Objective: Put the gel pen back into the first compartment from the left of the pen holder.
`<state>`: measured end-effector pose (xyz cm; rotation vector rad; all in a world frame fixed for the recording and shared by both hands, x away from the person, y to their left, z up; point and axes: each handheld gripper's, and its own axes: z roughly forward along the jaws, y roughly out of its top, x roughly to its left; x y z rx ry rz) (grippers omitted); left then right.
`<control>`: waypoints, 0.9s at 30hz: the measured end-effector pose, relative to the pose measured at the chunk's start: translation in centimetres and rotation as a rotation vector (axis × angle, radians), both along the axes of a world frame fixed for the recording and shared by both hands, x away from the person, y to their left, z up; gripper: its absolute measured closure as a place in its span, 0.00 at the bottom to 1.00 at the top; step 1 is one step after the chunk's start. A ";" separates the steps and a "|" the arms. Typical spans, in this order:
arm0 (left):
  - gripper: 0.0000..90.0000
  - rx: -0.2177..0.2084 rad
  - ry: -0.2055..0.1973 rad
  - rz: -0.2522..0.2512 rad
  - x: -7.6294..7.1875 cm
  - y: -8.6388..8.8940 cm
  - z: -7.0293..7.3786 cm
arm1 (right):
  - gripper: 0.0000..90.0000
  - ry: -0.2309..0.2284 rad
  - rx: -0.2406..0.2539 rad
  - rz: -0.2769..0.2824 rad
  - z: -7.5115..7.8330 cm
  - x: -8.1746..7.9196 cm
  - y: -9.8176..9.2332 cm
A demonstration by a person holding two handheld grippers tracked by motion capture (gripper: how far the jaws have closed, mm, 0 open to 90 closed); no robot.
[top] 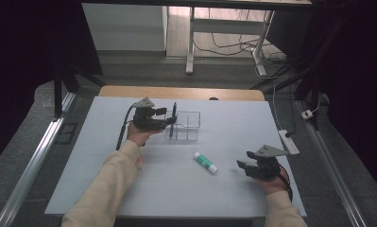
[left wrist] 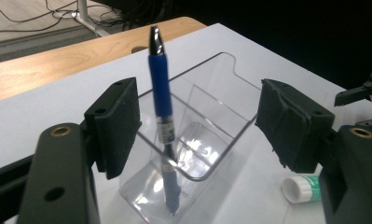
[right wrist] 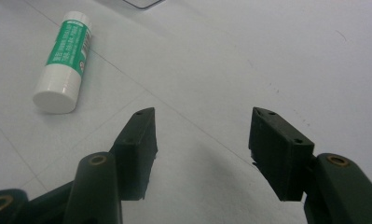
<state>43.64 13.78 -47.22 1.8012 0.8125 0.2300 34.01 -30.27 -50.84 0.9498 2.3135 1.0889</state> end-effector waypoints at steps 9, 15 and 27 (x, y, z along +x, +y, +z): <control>0.35 0.000 -0.014 -0.013 -0.6 0.0 0.7 | 0.46 0.000 0.001 0.006 0.0 0.0 0.0; 0.35 0.014 -0.023 -0.010 -1.1 0.5 1.0 | 0.46 -0.001 0.004 0.008 0.0 0.0 0.1; 0.37 0.054 -0.051 -0.012 -3.1 1.1 1.8 | 0.46 -0.002 0.005 0.010 0.0 -0.1 0.2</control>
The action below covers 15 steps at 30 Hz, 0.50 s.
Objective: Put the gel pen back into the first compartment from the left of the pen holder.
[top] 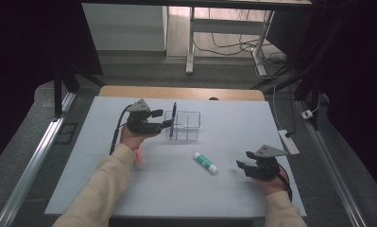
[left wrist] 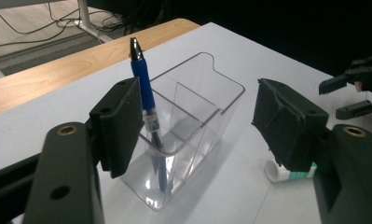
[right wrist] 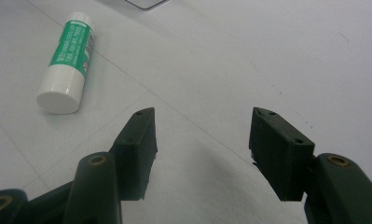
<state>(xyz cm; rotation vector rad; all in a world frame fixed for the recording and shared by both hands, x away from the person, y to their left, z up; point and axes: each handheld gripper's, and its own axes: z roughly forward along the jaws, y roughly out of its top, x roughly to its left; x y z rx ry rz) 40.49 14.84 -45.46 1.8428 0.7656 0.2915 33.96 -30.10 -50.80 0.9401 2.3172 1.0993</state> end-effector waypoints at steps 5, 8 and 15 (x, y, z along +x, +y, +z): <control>0.37 0.016 -0.019 0.002 -1.3 0.4 0.2 | 0.46 -0.003 -0.003 -0.002 0.1 0.0 0.0; 0.37 0.029 -0.004 0.010 -2.0 0.8 0.2 | 0.46 -0.004 0.000 0.000 0.1 -0.1 0.0; 0.38 0.077 0.016 0.047 -3.7 1.9 -0.3 | 0.46 -0.005 -0.002 -0.001 0.1 -0.1 0.0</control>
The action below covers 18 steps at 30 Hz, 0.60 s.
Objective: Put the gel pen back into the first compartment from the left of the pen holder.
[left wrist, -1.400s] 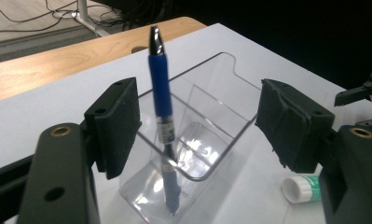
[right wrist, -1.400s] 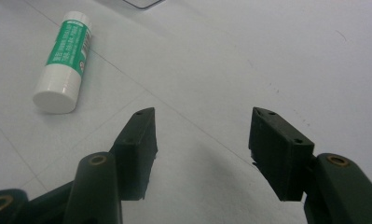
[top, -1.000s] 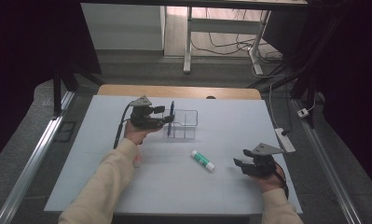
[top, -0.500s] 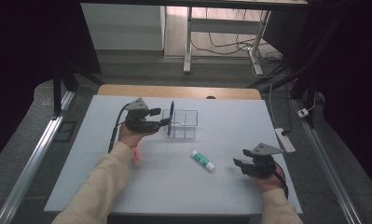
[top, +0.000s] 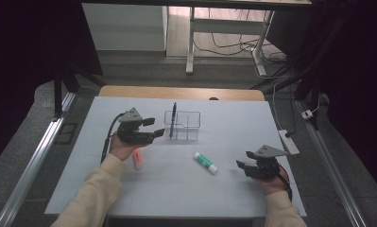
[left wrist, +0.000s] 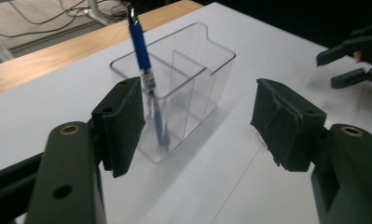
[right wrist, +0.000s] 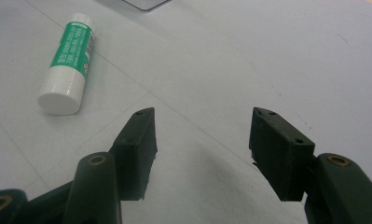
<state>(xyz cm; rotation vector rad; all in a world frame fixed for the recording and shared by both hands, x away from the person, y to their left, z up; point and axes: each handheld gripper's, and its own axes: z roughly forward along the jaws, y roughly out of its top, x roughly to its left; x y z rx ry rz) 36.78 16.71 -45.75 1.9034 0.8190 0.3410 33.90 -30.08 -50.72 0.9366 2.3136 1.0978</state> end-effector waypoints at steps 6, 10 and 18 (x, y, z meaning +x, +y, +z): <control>0.39 0.014 0.029 0.047 -1.2 1.2 -0.3 | 0.46 -0.001 -0.001 -0.001 0.0 0.0 0.0; 0.39 0.006 0.063 0.081 -1.9 2.1 -0.5 | 0.45 -0.001 0.002 -0.001 0.0 0.0 0.0; 0.39 0.001 0.094 0.095 -2.8 3.8 -1.1 | 0.46 -0.001 -0.007 -0.001 0.0 0.0 0.1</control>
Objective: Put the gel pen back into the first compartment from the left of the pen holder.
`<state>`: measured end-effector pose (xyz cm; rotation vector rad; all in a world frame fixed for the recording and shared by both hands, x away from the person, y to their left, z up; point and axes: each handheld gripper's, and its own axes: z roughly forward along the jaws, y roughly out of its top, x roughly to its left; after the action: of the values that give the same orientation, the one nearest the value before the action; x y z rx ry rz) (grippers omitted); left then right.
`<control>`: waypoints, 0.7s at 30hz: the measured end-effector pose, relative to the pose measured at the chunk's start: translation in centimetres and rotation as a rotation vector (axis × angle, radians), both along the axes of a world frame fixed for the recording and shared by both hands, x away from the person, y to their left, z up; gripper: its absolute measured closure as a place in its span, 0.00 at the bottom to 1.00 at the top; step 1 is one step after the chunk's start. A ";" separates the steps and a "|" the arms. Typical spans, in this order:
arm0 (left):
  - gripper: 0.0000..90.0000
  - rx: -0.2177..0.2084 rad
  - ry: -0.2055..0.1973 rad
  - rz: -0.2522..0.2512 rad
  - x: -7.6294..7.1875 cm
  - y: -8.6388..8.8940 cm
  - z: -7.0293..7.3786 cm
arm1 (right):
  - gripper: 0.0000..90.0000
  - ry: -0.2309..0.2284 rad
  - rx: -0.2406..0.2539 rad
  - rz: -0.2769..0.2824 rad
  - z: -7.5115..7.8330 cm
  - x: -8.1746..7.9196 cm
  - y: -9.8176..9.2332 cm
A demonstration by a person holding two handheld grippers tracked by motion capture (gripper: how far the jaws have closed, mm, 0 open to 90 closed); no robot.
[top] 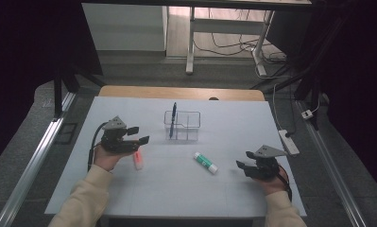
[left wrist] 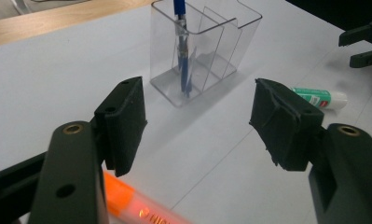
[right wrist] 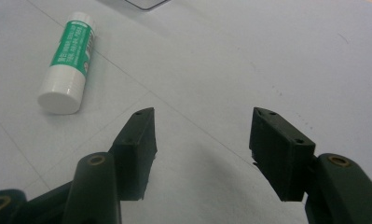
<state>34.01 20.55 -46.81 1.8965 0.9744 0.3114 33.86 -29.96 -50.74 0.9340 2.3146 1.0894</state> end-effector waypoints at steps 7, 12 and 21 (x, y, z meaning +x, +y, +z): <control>0.40 0.010 0.018 -0.020 -0.8 0.8 -0.4 | 0.45 0.002 0.003 0.004 0.0 0.0 0.0; 0.41 0.028 0.034 -0.019 -1.0 1.3 -0.9 | 0.45 0.003 -0.001 0.005 0.0 0.0 0.0; 0.41 0.073 0.055 -0.052 -1.0 1.5 -1.2 | 0.45 0.004 -0.007 0.007 0.0 0.0 0.0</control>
<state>33.05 22.09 -47.96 2.0028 0.9604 0.2684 33.83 -29.92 -50.79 0.9271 2.3249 1.0828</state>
